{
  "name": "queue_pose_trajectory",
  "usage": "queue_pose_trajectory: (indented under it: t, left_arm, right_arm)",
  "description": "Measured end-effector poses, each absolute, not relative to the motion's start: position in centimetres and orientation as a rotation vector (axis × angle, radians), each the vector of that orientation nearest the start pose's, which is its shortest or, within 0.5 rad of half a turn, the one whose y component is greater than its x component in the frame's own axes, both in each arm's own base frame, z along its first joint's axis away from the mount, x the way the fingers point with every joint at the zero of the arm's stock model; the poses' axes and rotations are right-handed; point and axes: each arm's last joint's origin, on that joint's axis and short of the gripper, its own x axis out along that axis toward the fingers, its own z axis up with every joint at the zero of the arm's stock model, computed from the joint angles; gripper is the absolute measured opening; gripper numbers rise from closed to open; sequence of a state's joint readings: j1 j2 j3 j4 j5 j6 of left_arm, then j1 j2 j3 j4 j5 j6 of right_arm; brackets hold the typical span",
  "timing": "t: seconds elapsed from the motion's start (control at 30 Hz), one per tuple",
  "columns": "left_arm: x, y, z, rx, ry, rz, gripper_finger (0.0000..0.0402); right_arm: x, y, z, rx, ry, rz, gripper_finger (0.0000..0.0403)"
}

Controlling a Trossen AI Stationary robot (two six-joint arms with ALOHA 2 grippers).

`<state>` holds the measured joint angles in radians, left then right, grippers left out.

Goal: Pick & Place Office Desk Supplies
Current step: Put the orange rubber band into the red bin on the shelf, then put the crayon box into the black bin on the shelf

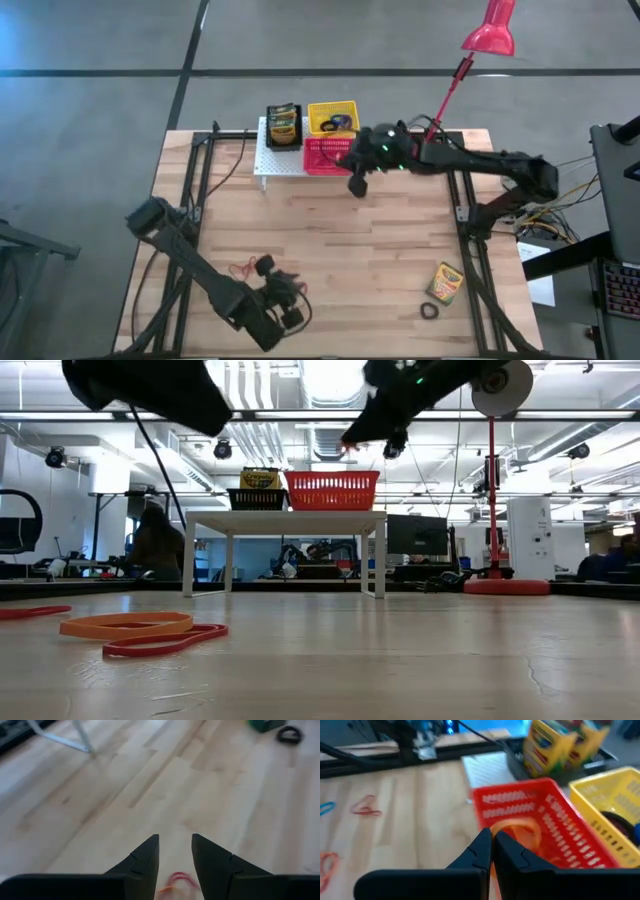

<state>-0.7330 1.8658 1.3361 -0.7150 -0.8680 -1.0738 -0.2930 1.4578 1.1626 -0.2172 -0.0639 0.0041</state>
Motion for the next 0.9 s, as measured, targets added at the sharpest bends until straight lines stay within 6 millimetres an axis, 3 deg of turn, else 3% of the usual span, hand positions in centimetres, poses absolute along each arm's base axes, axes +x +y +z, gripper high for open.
queue_pose_trajectory:
  t: [0.23,0.5,0.67,0.9]
  left_arm:
    - [26.8,-21.1,18.5,-0.128,0.665,0.563,0.0120]
    - [26.4,-20.7,16.9,-0.215,0.621,0.547,0.0120]
    - [26.5,-20.8,16.5,-0.250,0.596,0.531,0.0120]
    - [26.6,-20.8,16.5,-0.189,0.603,0.507,0.0120]
  right_arm:
    - [34.2,-12.4,30.2,0.121,0.722,-0.248,0.0023]
    - [35.8,-13.6,31.9,0.140,0.823,-0.252,0.0122]
    - [35.0,-12.8,33.9,0.167,0.830,-0.257,0.0163]
    - [33.2,-9.0,36.5,0.140,0.833,-0.238,0.0163]
